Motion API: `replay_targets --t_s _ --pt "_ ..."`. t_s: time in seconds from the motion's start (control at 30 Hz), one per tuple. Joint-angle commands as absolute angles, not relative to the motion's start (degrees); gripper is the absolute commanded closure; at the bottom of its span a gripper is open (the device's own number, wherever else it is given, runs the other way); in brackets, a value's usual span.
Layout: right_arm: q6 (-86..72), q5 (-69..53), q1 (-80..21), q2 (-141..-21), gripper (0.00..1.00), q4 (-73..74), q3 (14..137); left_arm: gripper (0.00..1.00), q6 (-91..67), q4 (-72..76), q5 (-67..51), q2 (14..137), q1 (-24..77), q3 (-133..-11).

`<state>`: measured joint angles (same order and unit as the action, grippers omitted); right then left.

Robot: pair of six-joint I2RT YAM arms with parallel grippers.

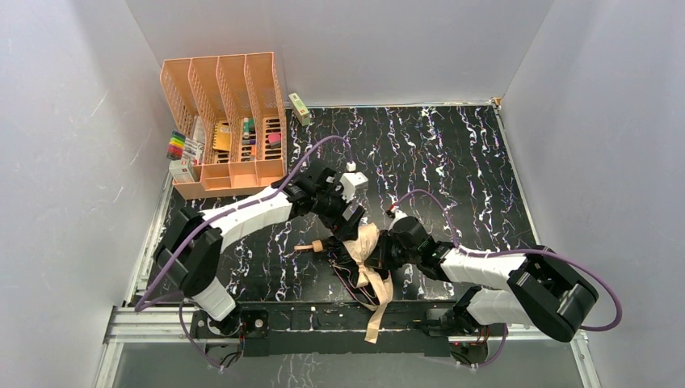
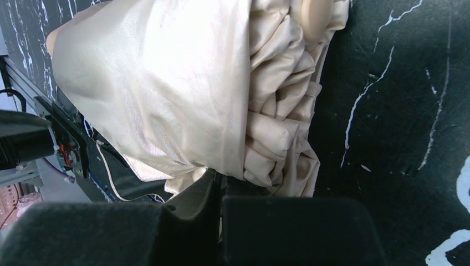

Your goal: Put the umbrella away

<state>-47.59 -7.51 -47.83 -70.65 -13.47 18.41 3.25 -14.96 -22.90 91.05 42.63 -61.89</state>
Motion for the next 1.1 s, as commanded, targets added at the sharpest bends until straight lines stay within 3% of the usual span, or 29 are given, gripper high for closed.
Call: replay_targets --t_s 0.0,0.63,0.8,1.07 --pt "-44.91 -7.11 -47.67 -72.33 0.9 -6.54 17.17 0.02 8.04 -16.33 -31.0 94.82 42.62 -64.95" --pt "-44.56 -7.22 -47.63 -73.51 0.88 -6.82 17.72 0.02 9.94 -18.98 -42.89 101.63 43.11 -57.82" --pt "-44.86 -6.87 -47.57 -73.26 0.89 -6.61 17.8 0.14 9.14 -19.19 -37.63 101.95 45.14 -57.28" --pt "-45.15 -6.67 -47.64 -71.54 0.88 -6.2 17.9 0.51 7.92 -19.32 -27.37 101.0 50.23 -55.33"
